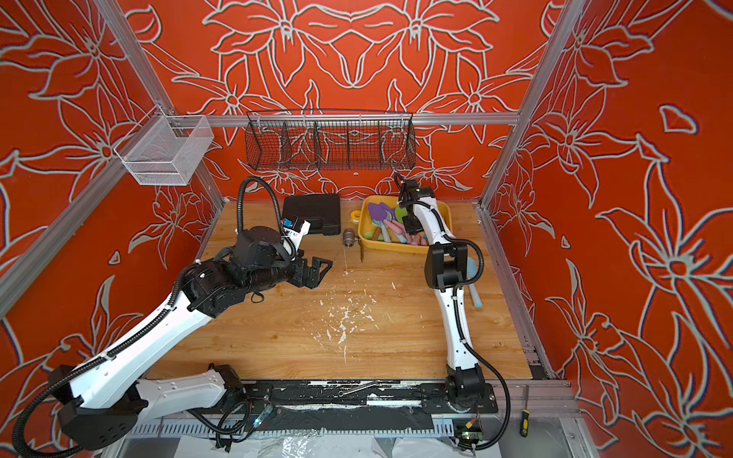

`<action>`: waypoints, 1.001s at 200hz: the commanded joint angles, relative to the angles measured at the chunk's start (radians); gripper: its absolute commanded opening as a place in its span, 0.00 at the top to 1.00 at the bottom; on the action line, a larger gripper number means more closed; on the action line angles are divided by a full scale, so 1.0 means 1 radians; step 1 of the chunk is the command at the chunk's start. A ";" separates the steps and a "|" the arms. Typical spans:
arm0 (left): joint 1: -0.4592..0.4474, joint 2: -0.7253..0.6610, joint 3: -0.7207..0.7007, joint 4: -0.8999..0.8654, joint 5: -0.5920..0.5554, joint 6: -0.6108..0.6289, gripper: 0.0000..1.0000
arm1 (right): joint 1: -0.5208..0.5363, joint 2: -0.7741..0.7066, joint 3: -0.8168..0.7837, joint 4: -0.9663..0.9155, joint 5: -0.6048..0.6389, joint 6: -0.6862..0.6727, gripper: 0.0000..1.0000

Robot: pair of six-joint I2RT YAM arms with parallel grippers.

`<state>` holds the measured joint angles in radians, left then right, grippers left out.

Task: Take the shovel out of the storage box
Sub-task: Pick up the shovel from the storage box.

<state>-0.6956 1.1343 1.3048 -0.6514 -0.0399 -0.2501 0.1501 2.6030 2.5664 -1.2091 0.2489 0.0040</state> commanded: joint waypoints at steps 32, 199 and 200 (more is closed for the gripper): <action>-0.005 -0.020 0.009 -0.018 -0.092 0.025 0.03 | -0.005 -0.012 0.001 -0.028 0.005 0.007 0.83; -0.005 -0.082 -0.038 0.032 -0.118 0.055 0.03 | -0.003 -0.249 -0.050 -0.146 -0.191 0.178 1.00; -0.005 -0.082 -0.038 0.032 -0.118 0.054 0.03 | -0.003 -0.249 -0.050 -0.146 -0.191 0.178 1.00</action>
<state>-0.6956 1.0813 1.2762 -0.6411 -0.1455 -0.2047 0.1509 2.4332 2.5324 -1.3205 0.0994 0.1127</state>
